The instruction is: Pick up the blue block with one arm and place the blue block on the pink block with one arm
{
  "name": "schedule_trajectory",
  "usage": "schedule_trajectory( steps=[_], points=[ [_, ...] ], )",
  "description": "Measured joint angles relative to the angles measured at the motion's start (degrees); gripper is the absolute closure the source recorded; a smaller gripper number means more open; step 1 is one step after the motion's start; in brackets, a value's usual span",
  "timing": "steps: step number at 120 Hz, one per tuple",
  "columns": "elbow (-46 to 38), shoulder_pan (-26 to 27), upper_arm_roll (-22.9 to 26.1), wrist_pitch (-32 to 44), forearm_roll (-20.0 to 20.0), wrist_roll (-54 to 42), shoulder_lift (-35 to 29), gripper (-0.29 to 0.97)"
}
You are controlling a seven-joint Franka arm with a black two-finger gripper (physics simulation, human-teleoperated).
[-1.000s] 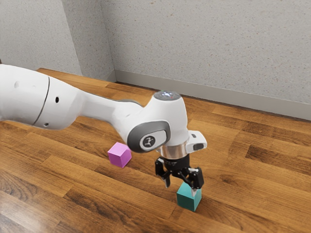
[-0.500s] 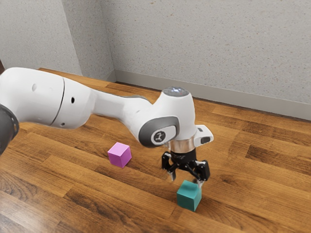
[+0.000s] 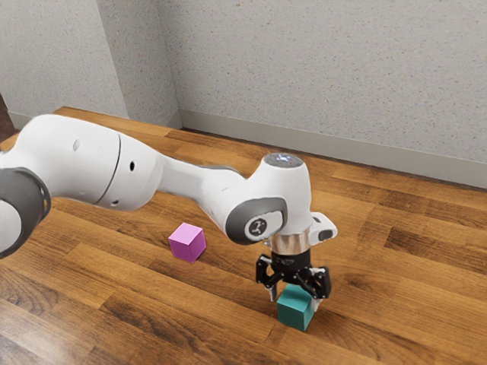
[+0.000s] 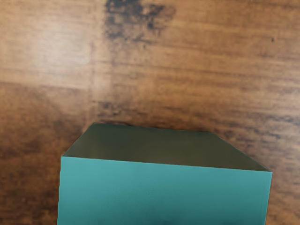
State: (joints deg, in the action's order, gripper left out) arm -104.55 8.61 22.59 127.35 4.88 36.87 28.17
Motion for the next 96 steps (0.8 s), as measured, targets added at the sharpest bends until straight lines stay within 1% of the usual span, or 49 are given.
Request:
schedule_trajectory(
  steps=[6, 14, 23, 48, 96],
  points=[
    [0.0, 0.5, -0.9, 0.1, 0.1, 0.2, 0.3, 0.00],
    [0.1, 2.5, -3.7, 0.6, 0.2, 0.3, 0.6, 0.00],
    [0.2, 3.5, -4.7, 1.2, 0.3, 0.3, 0.9, 0.00],
    [0.6, 4.1, -4.9, 2.0, 0.3, 0.2, 1.0, 0.02],
    [0.0, 5.2, -5.0, 3.7, 0.3, -0.2, 0.8, 0.20]
  ],
)
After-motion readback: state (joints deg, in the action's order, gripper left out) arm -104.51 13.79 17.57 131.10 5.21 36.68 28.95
